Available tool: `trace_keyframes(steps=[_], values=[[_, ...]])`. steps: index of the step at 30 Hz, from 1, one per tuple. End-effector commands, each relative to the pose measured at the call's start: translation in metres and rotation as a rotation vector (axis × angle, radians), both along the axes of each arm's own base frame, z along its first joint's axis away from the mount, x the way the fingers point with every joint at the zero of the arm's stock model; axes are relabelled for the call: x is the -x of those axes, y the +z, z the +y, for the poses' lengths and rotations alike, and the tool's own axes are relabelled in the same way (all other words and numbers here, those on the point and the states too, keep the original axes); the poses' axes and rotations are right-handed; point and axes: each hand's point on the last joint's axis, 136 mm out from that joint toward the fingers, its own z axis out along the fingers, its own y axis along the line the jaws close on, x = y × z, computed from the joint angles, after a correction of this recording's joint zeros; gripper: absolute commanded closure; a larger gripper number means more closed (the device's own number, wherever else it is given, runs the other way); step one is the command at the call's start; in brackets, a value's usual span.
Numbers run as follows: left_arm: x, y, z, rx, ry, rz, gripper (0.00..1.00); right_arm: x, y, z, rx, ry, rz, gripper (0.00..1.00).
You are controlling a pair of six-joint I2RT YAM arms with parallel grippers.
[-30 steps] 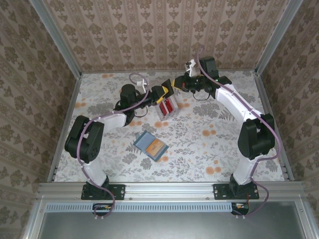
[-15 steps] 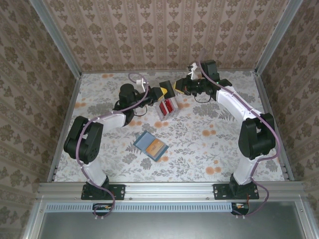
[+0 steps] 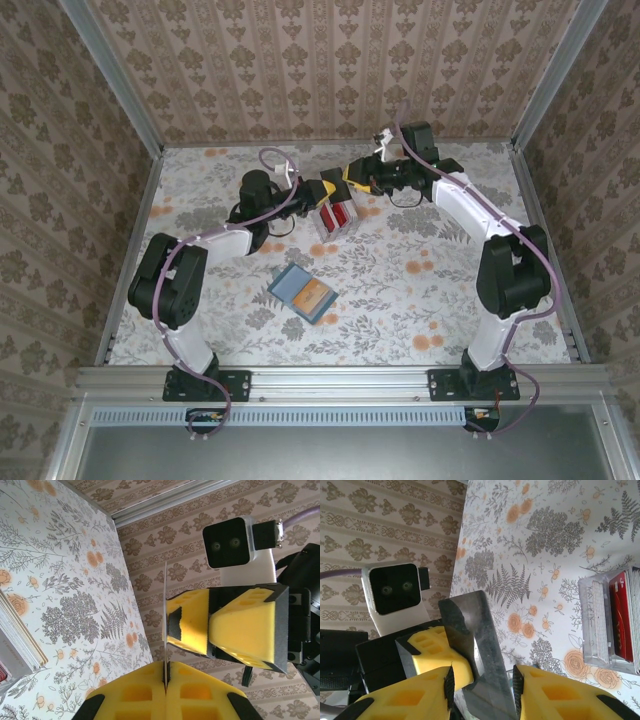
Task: Put the credit cards into the card holder
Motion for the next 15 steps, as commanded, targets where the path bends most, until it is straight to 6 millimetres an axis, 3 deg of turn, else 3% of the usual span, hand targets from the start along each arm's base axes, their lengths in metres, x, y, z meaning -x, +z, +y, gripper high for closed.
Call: trace_keyframes(steps=[1, 8, 15], values=[[0.009, 0.027, -0.003, 0.024, -0.039, -0.076, 1.0, -0.001, 0.0, 0.004, -0.014, 0.035, 0.017, 0.62], [0.01, 0.031, -0.009, 0.018, -0.06, -0.084, 1.0, 0.001, 0.001, 0.011, -0.028, 0.067, 0.022, 0.66], [0.009, 0.019, -0.005, -0.017, -0.044, -0.066, 1.0, 0.005, 0.0, 0.009, -0.006, 0.066, 0.015, 0.97]])
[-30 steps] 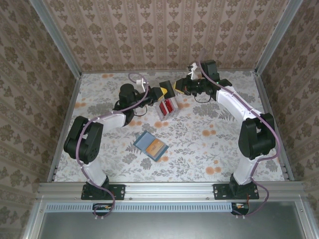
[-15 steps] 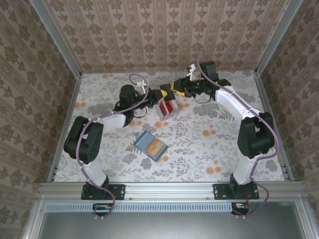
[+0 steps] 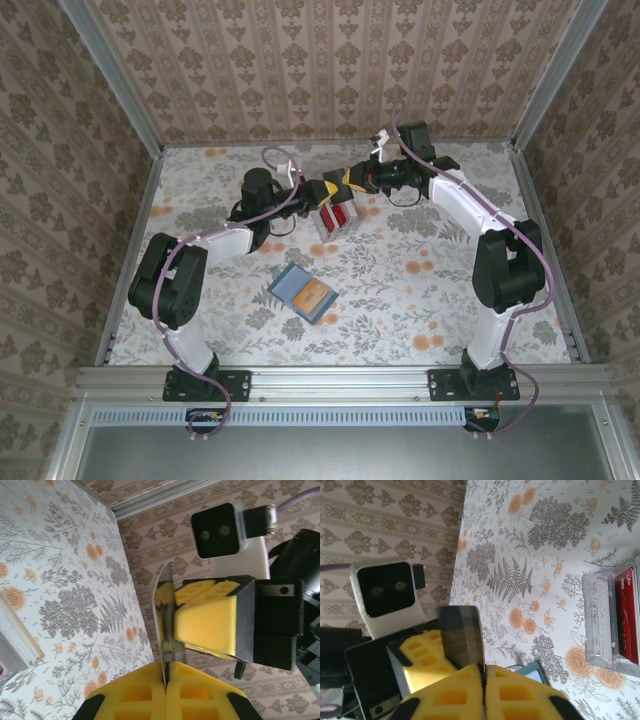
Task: Put the credit cards into the card holder
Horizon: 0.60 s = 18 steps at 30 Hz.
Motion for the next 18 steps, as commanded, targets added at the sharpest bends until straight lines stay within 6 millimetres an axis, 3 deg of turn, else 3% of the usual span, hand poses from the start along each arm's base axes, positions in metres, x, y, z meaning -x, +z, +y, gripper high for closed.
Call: trace_keyframes(steps=[1, 4, 6, 9, 14, 18], values=[[0.005, 0.017, 0.003, -0.008, -0.01, -0.078, 0.98, 0.007, 0.006, 0.001, 0.008, 0.022, -0.005, 0.98], [0.007, 0.003, 0.01, -0.058, 0.009, -0.055, 0.73, 0.013, 0.002, -0.002, 0.021, 0.012, 0.001, 0.99], [0.001, -0.013, 0.027, -0.123, 0.048, -0.034, 0.62, 0.022, -0.004, -0.004, 0.038, 0.007, 0.006, 0.98], [0.012, -0.04, 0.045, -0.277, 0.066, -0.018, 0.59, 0.046, -0.021, -0.007, 0.083, 0.013, 0.032, 0.99], [0.034, -0.089, 0.088, -0.589, 0.105, 0.015, 0.6, 0.11, -0.064, 0.005, 0.218, 0.102, 0.085, 0.98], [0.048, -0.12, 0.119, -0.773, 0.107, 0.051, 0.6, 0.148, -0.09, 0.012, 0.319, 0.144, 0.101, 0.98]])
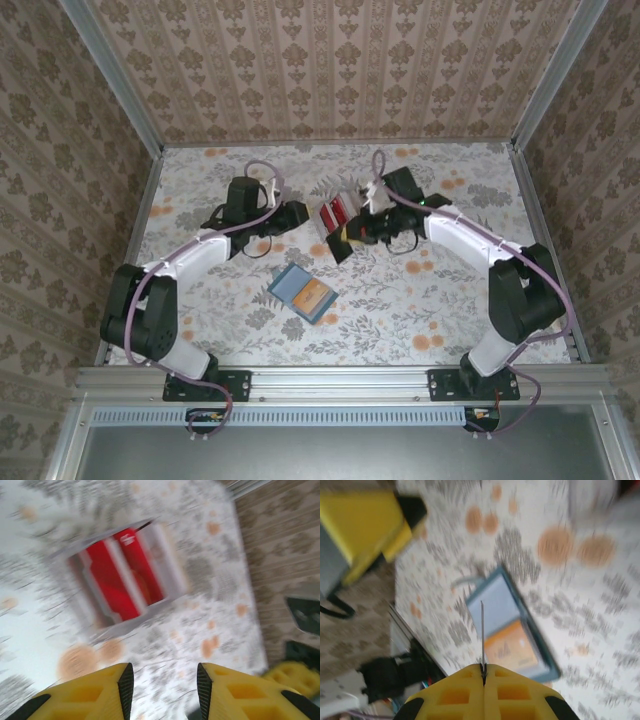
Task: Put the credit cards into the card holder
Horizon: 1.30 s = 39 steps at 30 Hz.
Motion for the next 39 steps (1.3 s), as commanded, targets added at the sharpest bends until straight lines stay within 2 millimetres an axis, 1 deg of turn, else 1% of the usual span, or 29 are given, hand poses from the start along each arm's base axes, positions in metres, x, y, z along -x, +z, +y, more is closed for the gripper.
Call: trace_keyframes(steps=[1, 6, 9, 11, 12, 14, 18, 20, 22, 24, 26, 28, 30, 33, 35, 39], values=[[0.026, -0.055, 0.042, -0.282, -0.018, 0.085, 0.59, 0.027, -0.013, -0.005, 0.098, 0.02, -0.019, 0.98], [0.039, -0.087, 0.046, -0.338, -0.063, 0.164, 0.6, 0.052, -0.017, 0.01, 0.121, 0.062, -0.022, 0.98], [0.044, -0.1, 0.052, -0.373, -0.06, 0.193, 0.61, 0.07, -0.022, 0.029, 0.142, 0.108, -0.023, 0.98], [0.046, -0.104, 0.056, -0.385, -0.053, 0.195, 0.62, 0.084, -0.031, 0.045, 0.163, 0.15, -0.026, 0.97], [0.048, -0.107, 0.057, -0.389, -0.049, 0.203, 0.62, 0.092, -0.039, 0.054, 0.188, 0.18, -0.029, 0.98], [0.053, -0.113, 0.06, -0.399, -0.044, 0.221, 0.65, 0.103, -0.053, 0.068, 0.241, 0.22, -0.041, 0.97], [0.063, -0.125, 0.069, -0.414, -0.019, 0.245, 0.73, 0.117, -0.075, 0.098, 0.285, 0.274, -0.07, 0.98], [0.069, -0.13, 0.074, -0.42, -0.01, 0.261, 0.76, 0.119, -0.086, 0.104, 0.318, 0.289, -0.069, 0.98], [0.075, -0.134, 0.079, -0.425, -0.004, 0.273, 0.79, 0.113, -0.1, 0.096, 0.392, 0.274, -0.078, 0.99], [0.081, -0.137, 0.083, -0.431, 0.004, 0.281, 0.82, 0.106, -0.106, 0.083, 0.444, 0.25, -0.093, 0.99], [0.087, -0.139, 0.088, -0.439, 0.014, 0.286, 0.86, 0.1, -0.106, 0.071, 0.463, 0.227, -0.098, 0.99], [0.091, -0.14, 0.092, -0.441, 0.031, 0.286, 0.86, 0.092, -0.103, 0.057, 0.462, 0.196, -0.096, 0.99], [0.093, -0.139, 0.092, -0.432, 0.039, 0.282, 0.86, 0.088, -0.099, 0.048, 0.455, 0.181, -0.092, 0.99], [0.096, -0.138, 0.091, -0.416, 0.042, 0.29, 0.86, 0.086, -0.092, 0.042, 0.445, 0.177, -0.095, 0.99], [0.097, -0.139, 0.092, -0.415, 0.047, 0.29, 0.86, 0.087, -0.086, 0.041, 0.419, 0.185, -0.089, 0.99], [0.095, -0.144, 0.097, -0.441, 0.064, 0.287, 0.86, 0.094, -0.062, 0.061, 0.242, 0.214, -0.051, 0.98]])
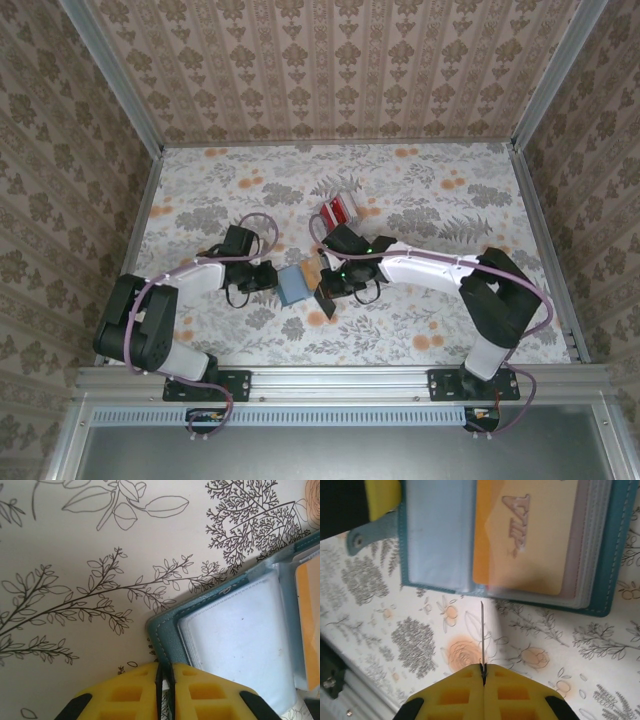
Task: Put the credit cards into the card holder
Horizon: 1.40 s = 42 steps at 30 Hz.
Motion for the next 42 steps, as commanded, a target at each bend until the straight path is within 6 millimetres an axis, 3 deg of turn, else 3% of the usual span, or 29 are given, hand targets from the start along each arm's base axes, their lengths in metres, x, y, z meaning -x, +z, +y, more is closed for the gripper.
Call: trace_keyframes(steps=[1, 4, 9, 12, 17, 28, 42], values=[[0.001, -0.007, 0.009, -0.03, 0.036, 0.013, 0.86, 0.011, 0.025, 0.015, -0.15, 0.04, 0.047, 0.98], [0.0, -0.012, 0.008, -0.033, 0.04, 0.025, 0.87, -0.005, 0.031, 0.018, -0.207, -0.002, 0.029, 0.98], [0.0, -0.015, 0.012, -0.05, 0.053, 0.028, 0.93, -0.043, 0.023, 0.018, -0.262, -0.09, 0.011, 0.98], [0.001, -0.015, 0.016, -0.067, 0.066, 0.021, 0.95, -0.055, 0.016, 0.023, -0.278, -0.098, 0.025, 0.98], [0.002, -0.019, 0.014, -0.054, 0.073, 0.024, 0.96, -0.059, 0.002, 0.035, -0.307, -0.095, 0.069, 0.98], [0.002, -0.022, 0.013, -0.052, 0.065, 0.034, 0.96, -0.069, -0.012, 0.027, -0.292, -0.144, 0.073, 0.98], [0.003, -0.021, 0.012, -0.039, 0.07, 0.035, 0.96, -0.087, -0.026, 0.032, -0.27, -0.166, 0.038, 0.99]])
